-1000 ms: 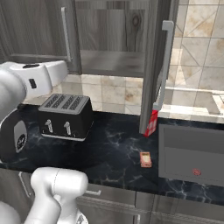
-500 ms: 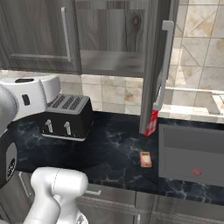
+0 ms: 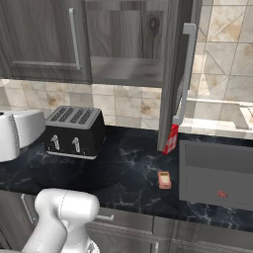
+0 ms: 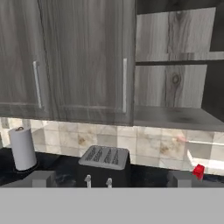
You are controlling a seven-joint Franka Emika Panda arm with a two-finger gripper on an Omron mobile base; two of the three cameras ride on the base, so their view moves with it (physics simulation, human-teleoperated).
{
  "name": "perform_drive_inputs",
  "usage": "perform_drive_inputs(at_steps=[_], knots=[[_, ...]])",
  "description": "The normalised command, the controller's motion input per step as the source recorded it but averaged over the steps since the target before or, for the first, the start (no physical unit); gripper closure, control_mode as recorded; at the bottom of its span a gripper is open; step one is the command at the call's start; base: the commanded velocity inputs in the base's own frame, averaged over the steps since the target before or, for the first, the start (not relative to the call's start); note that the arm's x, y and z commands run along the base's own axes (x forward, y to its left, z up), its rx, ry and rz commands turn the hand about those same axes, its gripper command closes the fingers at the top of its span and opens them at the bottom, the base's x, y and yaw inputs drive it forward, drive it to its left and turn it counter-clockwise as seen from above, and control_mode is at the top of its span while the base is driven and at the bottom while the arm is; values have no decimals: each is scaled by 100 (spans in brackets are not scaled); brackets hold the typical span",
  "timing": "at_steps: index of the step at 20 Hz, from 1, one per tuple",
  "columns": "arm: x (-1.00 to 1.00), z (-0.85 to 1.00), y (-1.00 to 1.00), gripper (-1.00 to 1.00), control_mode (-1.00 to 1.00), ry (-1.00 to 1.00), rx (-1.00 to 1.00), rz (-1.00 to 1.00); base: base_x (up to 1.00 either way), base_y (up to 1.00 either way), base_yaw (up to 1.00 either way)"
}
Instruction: Open the cabinet. Pick the bar soap and place it next to the sink. Then close the cabinet.
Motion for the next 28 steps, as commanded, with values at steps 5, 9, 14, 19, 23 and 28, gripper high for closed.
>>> perform_drive_inputs(at_steps=[5,9,14,19,23,28], knots=[[-31,-6,-12,-100,-100,0,5,-3,0,0,0],[-1,-23,-42,-100,-100,-1,6,-7,0,0,0],[-29,-12,-24,-100,-100,-7,11,-10,0,0,0],[-34,-6,-26,-100,-100,-10,12,-12,0,0,0],[-19,-7,-15,-100,-100,-14,11,-13,0,0,0],[0,-3,-34,-100,-100,-22,15,-13,0,0,0]])
